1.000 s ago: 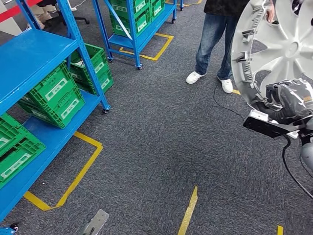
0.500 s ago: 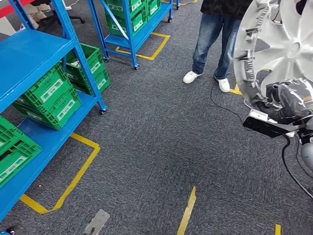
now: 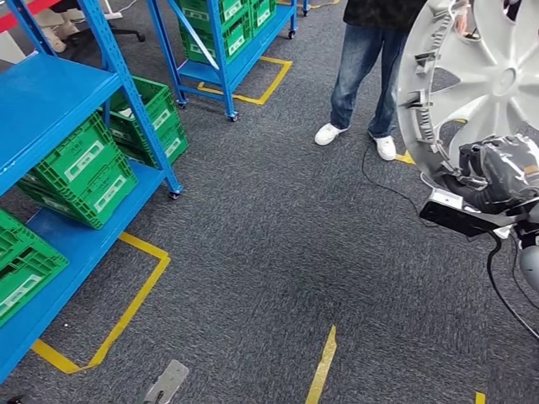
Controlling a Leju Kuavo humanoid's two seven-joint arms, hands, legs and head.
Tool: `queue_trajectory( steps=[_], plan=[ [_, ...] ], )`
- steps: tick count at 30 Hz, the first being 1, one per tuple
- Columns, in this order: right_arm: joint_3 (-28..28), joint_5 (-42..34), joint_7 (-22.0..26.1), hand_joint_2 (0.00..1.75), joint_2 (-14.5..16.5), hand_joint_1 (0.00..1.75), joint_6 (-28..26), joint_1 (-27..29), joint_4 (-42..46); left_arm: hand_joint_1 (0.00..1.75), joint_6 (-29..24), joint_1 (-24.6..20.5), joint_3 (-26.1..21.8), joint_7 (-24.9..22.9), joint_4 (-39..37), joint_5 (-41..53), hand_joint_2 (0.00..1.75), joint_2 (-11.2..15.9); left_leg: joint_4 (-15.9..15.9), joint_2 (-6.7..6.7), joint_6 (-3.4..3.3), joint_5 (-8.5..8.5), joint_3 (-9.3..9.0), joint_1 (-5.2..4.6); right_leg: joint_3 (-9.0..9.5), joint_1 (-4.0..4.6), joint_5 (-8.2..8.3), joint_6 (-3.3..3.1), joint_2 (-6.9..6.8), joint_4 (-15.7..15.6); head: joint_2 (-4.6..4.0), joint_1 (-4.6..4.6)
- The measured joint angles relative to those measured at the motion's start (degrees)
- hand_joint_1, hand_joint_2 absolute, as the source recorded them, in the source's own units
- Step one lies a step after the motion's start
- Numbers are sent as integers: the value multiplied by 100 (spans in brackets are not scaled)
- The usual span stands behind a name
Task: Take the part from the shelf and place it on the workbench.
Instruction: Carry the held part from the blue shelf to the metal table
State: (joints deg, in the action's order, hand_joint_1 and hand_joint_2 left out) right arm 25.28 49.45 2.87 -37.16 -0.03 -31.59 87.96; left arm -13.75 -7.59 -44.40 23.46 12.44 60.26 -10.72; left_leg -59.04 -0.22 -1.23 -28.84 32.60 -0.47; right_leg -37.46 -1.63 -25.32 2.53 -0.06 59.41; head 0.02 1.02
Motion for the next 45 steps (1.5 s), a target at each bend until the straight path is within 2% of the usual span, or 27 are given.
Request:
queue_trajectory(
  steps=[2,3,6,7,8,10,12,14,16,18,21,22,23,24,26,28,31,33,34,36,37,38,39,42,43,44,45],
  plan=[
    [-9,6,-5,175,-1,175,-1,6,1,0,-1,-5,1,-1,0,0,175,3,-169,2,39,-110,58,6,40,-6,-38,-74,5,-7,0,-15],
    [-15,8,-7,175,-1,175,-1,4,1,0,-1,-10,1,-1,0,0,175,5,-415,2,59,-224,176,10,71,-8,-60,-111,4,-12,0,-23],
    [-19,9,-7,175,0,175,-1,27,2,0,2,4,3,-1,0,0,175,5,-1516,2,76,-550,807,14,157,19,-139,-177,11,-13,0,-34],
    [-17,9,-7,175,0,175,-1,44,2,0,4,15,3,-1,0,0,175,5,-1682,2,63,-514,946,12,196,34,-169,-184,18,-12,0,-34],
    [-16,9,-8,175,0,175,-1,58,2,0,7,23,3,-1,0,0,175,5,-1638,1,35,-365,988,6,244,51,-202,-187,28,-13,0,-35],
    [-23,10,-7,175,0,175,-1,68,2,0,11,27,3,-1,0,0,175,5,-1014,-5,-82,154,817,-34,361,85,-278,-188,43,-20,0,-34],
    [-34,10,-8,175,0,175,-3,56,2,0,11,25,3,-1,0,0,175,20,-391,-7,-235,461,576,-94,444,109,-346,-158,51,-38,0,-15],
    [-41,12,-9,175,-1,175,-5,60,2,0,11,23,3,-1,0,-1,175,27,-116,2,-324,413,443,-134,468,100,-339,-91,56,-46,0,-3],
    [-48,12,-8,175,-3,175,-4,81,3,0,11,23,3,-1,0,-1,175,14,56,7,-339,365,321,-123,457,84,-323,-31,53,-3,0,-7],
    [-53,12,-1,175,-9,175,-3,72,4,0,11,17,2,-1,0,-2,175,10,138,4,-338,354,203,-88,302,80,-443,12,47,284,-1,12],
    [-54,12,10,175,-13,175,-3,78,4,0,11,14,2,-1,0,-7,175,-1,151,-4,-328,277,110,-73,-324,58,-766,86,44,1238,0,28],
    [-54,12,10,175,-13,175,-3,91,4,0,11,24,2,-1,0,-7,175,-7,149,-6,-315,238,70,-71,-492,46,-770,113,41,1412,0,27],
    [-54,12,10,175,-13,175,-3,98,4,0,11,34,2,-1,0,-7,175,-11,146,-7,-296,196,21,-66,-564,33,-662,137,36,1389,0,27],
    [-57,12,10,175,-13,175,-2,99,4,0,11,42,2,-1,0,-7,175,-15,139,-7,-272,145,-40,-56,-523,17,-441,160,27,1151,0,27],
    [-59,12,11,175,-12,175,-2,97,2,0,11,40,2,-1,0,-7,175,-17,114,-6,-204,27,-158,-39,-284,4,27,194,2,434,-1,31],
    [-57,14,14,175,-19,175,0,89,1,0,11,26,2,-1,0,-7,175,-17,91,1,-131,-53,-173,-41,-82,30,124,123,-6,-15,-1,43],
    [-69,21,19,175,-30,175,1,124,12,0,8,28,3,3,0,-5,175,-17,64,7,-56,-93,-138,-48,-12,44,45,-51,13,-82,0,29],
    [-88,24,19,175,-36,175,1,152,18,0,4,24,3,5,0,-4,175,-20,-301,3,-19,-92,59,-45,62,28,-5,-119,16,-96,0,17],
    [-94,25,19,175,-39,175,1,163,20,0,3,24,3,5,0,-4,175,-22,-651,2,-8,-131,273,-43,107,24,-39,-149,15,-104,0,11],
    [-93,25,19,175,-39,175,2,184,19,0,2,45,3,6,0,-4,175,-25,-1385,2,9,-352,775,-40,198,29,-126,-189,17,-107,0,4],
    [-91,25,20,175,-39,175,3,201,19,0,2,61,3,6,0,-4,175,-27,-1593,3,16,-457,968,-39,256,36,-176,-195,22,-107,0,4],
    [-91,25,20,175,-39,175,3,215,19,0,2,73,3,6,0,-4,175,-28,-1627,3,17,-478,1081,-38,327,45,-230,-196,30,-107,0,3],
    [-91,24,20,175,-39,175,3,225,20,0,2,79,3,6,0,-4,175,-30,-1471,2,3,-371,1103,-40,411,59,-288,-195,37,-107,0,2],
    [-89,24,20,175,-37,175,4,222,19,0,2,83,3,5,0,-4,175,-17,-417,-10,-157,461,870,-93,638,93,-472,-173,56,-119,0,6],
    [-86,24,20,175,-35,175,4,215,18,0,2,84,3,4,0,-4,175,-9,-170,-10,-205,629,800,-123,679,94,-525,-146,65,-127,0,12],
    [-85,25,22,175,-34,175,5,211,19,0,2,85,3,2,0,-3,175,0,-24,-7,-240,698,762,-152,710,88,-555,-112,74,-124,0,14],
    [-88,26,24,175,-33,175,5,211,21,0,1,81,3,-1,0,-2,175,3,23,2,-256,643,720,-171,755,85,-567,-67,82,-124,0,10]
  ],
)
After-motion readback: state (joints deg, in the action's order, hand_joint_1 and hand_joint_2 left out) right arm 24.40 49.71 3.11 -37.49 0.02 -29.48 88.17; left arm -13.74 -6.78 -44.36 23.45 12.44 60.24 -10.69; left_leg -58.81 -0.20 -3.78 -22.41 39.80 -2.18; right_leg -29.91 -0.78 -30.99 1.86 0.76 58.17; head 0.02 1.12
